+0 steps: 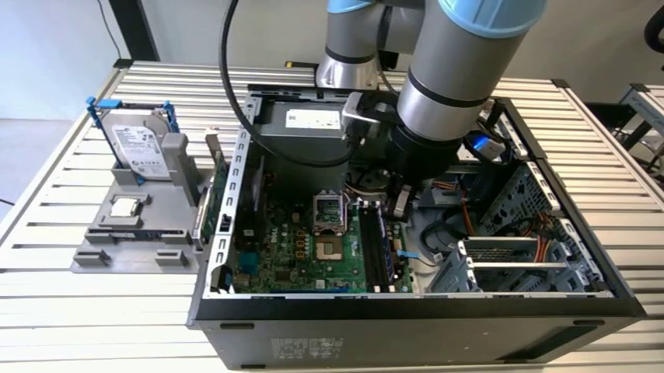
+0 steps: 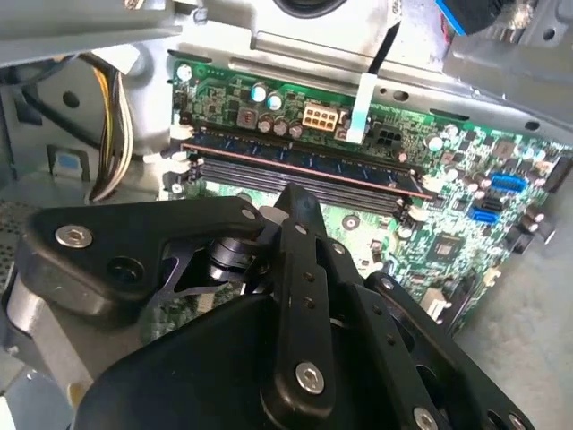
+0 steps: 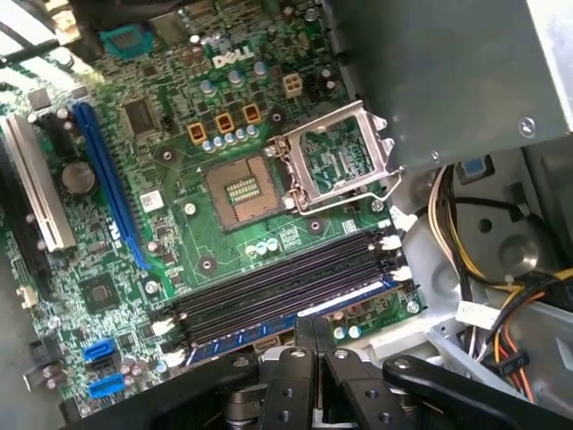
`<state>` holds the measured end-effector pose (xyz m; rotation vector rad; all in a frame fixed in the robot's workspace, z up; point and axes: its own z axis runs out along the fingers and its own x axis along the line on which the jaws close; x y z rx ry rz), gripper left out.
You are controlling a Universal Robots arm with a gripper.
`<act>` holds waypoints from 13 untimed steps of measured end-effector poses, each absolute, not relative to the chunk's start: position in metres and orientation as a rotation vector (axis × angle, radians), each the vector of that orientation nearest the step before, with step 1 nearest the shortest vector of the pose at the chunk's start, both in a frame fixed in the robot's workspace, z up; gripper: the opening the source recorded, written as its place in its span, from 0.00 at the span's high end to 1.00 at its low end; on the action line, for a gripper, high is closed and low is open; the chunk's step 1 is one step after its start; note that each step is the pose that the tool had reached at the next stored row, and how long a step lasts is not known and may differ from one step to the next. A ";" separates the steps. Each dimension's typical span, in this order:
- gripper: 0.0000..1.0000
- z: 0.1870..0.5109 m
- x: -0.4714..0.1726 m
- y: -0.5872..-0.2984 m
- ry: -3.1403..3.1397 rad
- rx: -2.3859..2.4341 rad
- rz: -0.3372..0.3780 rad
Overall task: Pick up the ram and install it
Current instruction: 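Press down the ram until it locks into place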
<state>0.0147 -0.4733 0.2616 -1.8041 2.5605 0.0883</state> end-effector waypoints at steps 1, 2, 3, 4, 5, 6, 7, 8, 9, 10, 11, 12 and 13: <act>1.00 0.262 0.015 -0.473 2.549 -1.821 0.088; 1.00 0.262 0.015 -0.473 2.537 -1.838 0.088; 1.00 0.262 0.015 -0.473 2.525 -1.855 0.088; 1.00 0.262 0.015 -0.473 2.513 -1.871 0.088; 1.00 0.262 0.015 -0.473 2.501 -1.888 0.089; 1.00 0.262 0.015 -0.473 2.489 -1.904 0.089; 1.00 0.262 0.015 -0.473 2.477 -1.920 0.089; 1.00 0.262 0.015 -0.473 2.464 -1.937 0.089; 1.00 0.262 0.015 -0.473 2.451 -1.954 0.088; 1.00 0.262 0.015 -0.473 2.438 -1.970 0.088; 1.00 0.262 0.015 -0.473 2.425 -1.986 0.088; 1.00 0.262 0.015 -0.473 2.411 -2.003 0.088; 1.00 0.262 0.015 -0.473 2.398 -2.019 0.088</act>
